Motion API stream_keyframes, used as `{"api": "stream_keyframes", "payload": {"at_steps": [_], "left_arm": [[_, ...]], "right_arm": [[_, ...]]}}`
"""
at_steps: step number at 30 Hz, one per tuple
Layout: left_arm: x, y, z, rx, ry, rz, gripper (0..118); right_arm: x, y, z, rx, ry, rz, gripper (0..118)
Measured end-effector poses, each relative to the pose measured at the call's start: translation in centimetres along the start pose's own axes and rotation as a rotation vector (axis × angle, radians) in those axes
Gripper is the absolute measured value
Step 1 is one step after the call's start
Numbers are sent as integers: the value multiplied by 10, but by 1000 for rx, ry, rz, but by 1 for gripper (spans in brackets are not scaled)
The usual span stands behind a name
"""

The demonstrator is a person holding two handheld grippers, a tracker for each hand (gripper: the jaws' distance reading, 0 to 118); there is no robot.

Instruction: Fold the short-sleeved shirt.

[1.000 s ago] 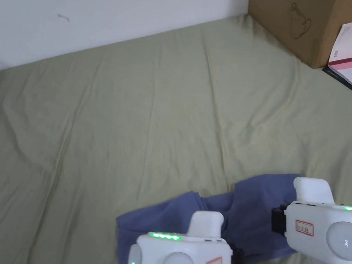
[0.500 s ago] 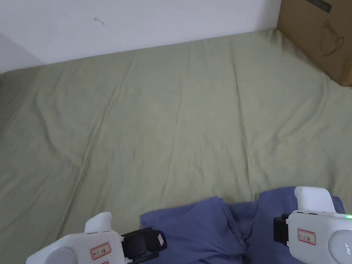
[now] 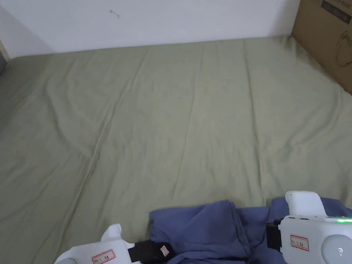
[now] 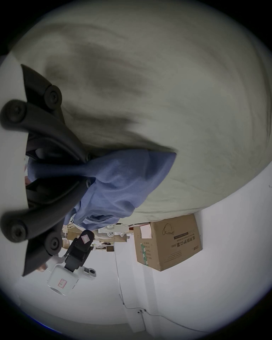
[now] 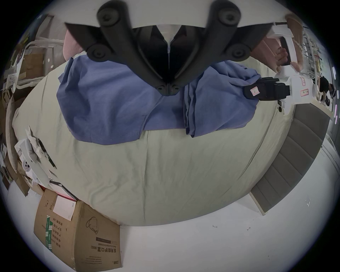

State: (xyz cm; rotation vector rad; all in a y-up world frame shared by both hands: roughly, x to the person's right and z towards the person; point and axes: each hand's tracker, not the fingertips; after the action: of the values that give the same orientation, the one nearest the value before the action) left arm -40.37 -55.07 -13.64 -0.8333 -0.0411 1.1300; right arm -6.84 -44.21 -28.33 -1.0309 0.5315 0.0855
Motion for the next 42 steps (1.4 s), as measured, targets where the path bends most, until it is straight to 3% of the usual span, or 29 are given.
{"api": "stream_keyframes", "payload": {"at_steps": [3, 15, 20, 26, 31, 38, 42], "left_arm": [[0, 9, 14, -7, 1, -22, 7], [-35, 30, 136, 139, 298, -86, 7], [-8, 28, 146, 163, 355, -99, 7], [78, 13, 131, 177, 482, -272, 7], [148, -6, 93, 149, 406, -413, 7], [192, -30, -13, -33, 280, -477, 7], [211, -47, -74, -166, 273, -578, 7]], "right_arm": [[-3, 1, -1, 1, -4, 3, 0], [-4, -2, -8, -9, 2, -3, 0], [-3, -4, -8, -11, 11, -15, 0], [6, -6, -6, -5, 14, -27, 0], [18, -7, -5, 6, 8, -59, 0], [43, -9, 1, 17, -11, -93, 0], [63, -13, 1, 18, -15, -153, 0]]}}
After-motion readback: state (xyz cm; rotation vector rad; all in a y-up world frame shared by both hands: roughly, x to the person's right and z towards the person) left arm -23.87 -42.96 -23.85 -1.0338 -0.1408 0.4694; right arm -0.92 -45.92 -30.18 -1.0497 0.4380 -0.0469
